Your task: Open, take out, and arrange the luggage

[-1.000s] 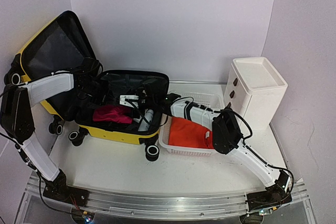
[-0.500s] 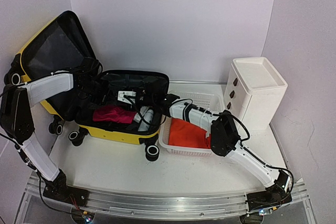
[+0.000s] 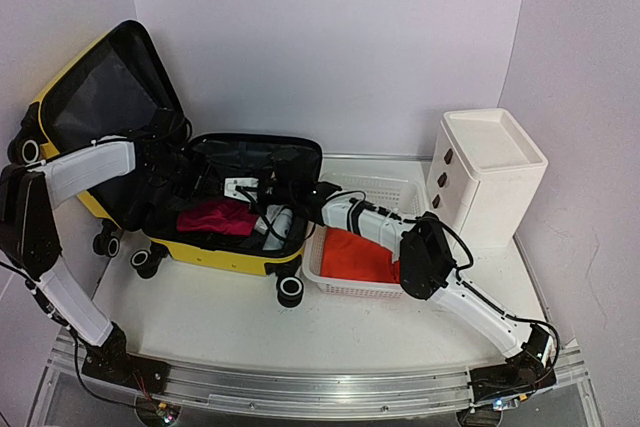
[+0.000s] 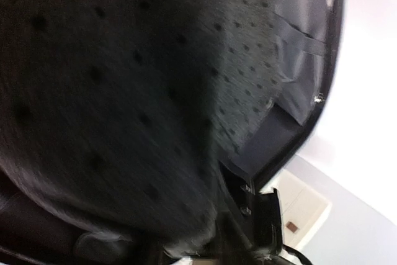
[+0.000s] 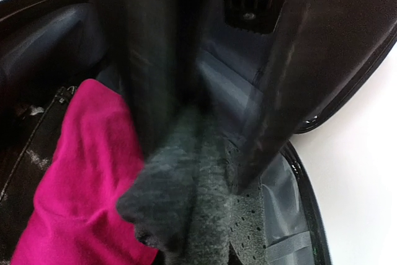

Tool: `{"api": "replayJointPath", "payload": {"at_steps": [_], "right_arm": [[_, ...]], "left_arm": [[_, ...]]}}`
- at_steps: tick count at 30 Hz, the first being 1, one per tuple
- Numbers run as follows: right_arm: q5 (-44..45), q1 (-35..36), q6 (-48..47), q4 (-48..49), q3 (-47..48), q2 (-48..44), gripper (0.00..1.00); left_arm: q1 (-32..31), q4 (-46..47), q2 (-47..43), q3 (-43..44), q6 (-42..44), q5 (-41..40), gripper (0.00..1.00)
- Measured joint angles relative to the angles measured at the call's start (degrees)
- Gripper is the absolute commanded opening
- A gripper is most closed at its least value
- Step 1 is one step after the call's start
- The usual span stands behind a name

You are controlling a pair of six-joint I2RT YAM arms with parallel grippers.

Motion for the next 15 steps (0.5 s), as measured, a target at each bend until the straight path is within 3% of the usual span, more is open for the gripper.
{"api": "replayJointPath", "payload": {"at_steps": [2, 4, 15], "right_arm": [[-0.11, -0.07, 0.00, 0.07, 0.00, 0.00, 0.00], [-0.42, -0.22, -0.09, 0.00, -0.07, 0.00, 0.00], [-3.50, -3.06, 4.85, -3.91, -4.00, -6.49, 0.00]], "left_arm": [[-0.07, 0.59, -1.70, -0.35, 1.70, 0.61, 0.83], [-0.17, 1.40, -3.56, -0.33, 4.96, 0.96, 0.92], [-0.26, 2.95, -20.24, -1.49, 30.40, -3.30, 0.93]]}}
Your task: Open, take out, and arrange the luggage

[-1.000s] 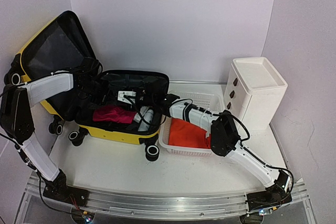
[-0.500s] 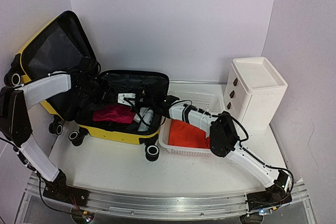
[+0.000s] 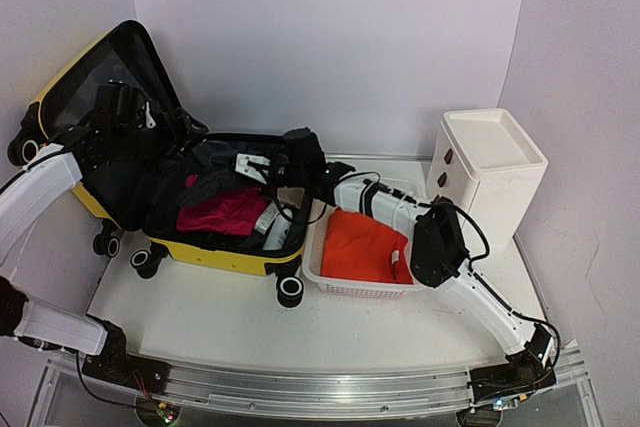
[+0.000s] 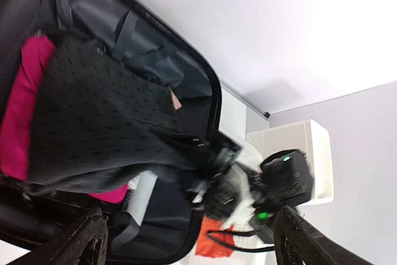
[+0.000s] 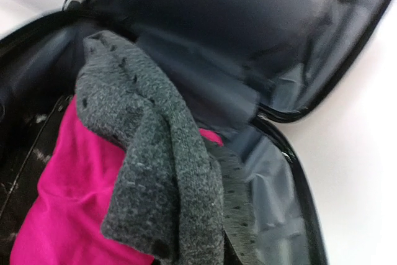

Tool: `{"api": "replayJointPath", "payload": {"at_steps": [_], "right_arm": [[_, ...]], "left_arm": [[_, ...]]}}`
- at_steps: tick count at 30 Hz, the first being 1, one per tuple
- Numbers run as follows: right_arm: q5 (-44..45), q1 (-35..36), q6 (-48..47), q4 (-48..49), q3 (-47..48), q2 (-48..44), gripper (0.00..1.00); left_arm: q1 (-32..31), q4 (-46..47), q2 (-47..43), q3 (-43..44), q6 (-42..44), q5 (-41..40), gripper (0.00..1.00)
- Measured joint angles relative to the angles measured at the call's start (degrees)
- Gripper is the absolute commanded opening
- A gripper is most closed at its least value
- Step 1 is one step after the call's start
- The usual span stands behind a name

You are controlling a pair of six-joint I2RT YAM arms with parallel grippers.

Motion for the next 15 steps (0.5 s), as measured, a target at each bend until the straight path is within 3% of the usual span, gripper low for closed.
{"api": "replayJointPath", "payload": {"at_steps": [5, 15], "right_arm": [[0.46, -2.23, 8.61, -2.67, -2.91, -8.63, 0.00], [-1.66, -10.36, 29.64, -5.35, -10.23, -28.37, 0.00]], "left_arm": [[0.00, -0.04, -6.23, -1.14, 7.56, -3.43, 0.92], [0.00, -0.02, -4.46, -1.18, 11.82, -4.74, 0.91]]}}
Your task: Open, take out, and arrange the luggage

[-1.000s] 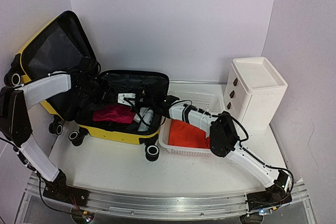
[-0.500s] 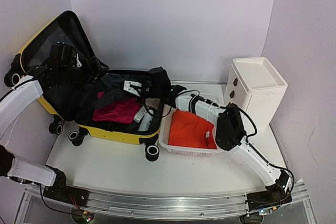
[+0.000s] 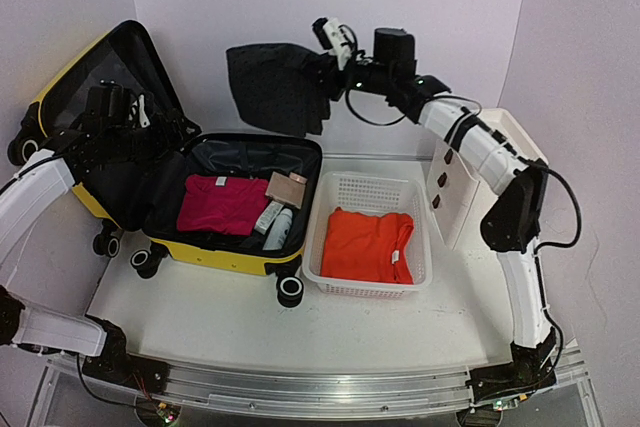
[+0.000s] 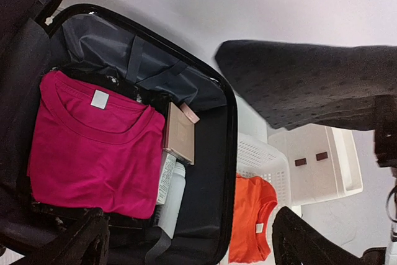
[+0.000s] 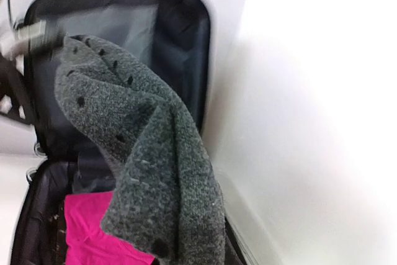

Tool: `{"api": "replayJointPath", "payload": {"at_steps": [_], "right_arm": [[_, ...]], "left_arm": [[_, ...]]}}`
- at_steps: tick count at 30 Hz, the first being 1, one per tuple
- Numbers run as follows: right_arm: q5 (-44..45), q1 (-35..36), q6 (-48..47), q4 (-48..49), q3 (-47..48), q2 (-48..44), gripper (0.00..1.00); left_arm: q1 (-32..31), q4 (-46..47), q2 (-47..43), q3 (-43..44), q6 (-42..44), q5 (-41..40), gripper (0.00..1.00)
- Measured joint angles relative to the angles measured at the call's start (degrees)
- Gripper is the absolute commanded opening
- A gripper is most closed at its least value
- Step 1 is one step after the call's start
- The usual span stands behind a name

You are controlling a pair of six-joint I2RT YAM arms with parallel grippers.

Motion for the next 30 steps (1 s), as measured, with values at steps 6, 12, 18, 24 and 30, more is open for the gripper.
{"api": "replayJointPath", "payload": {"at_steps": [6, 12, 18, 24, 30], "right_arm": [[-3.76, -7.26, 3.89, -5.05, -8.55, -12.33, 0.00], [-11.50, -13.00, 6.12, -7.32, -19.67, -21.14, 0.00], [-18.71, -16.17, 4.57, -10.54, -30.25, -24.48, 0.00], [-23.76, -18.58, 1.92, -13.51, -36.33, -24.50, 0.00], [-26.16, -20.83, -2.58, -14.62, -41.79, -25.75, 0.00]], "left_arm": [[0.00, 1.38, 2.80, -0.63, 0.00, 0.57, 0.91], [0.00, 3.08, 5.07, -0.63, 0.02, 1.99, 0.90], [0.00, 4.26, 5.70, -0.63, -0.04, 3.17, 0.89], [0.00, 4.87, 5.73, -0.63, -0.09, 4.11, 0.89], [0.00, 4.92, 5.73, -0.63, -0.09, 4.37, 0.88]]}}
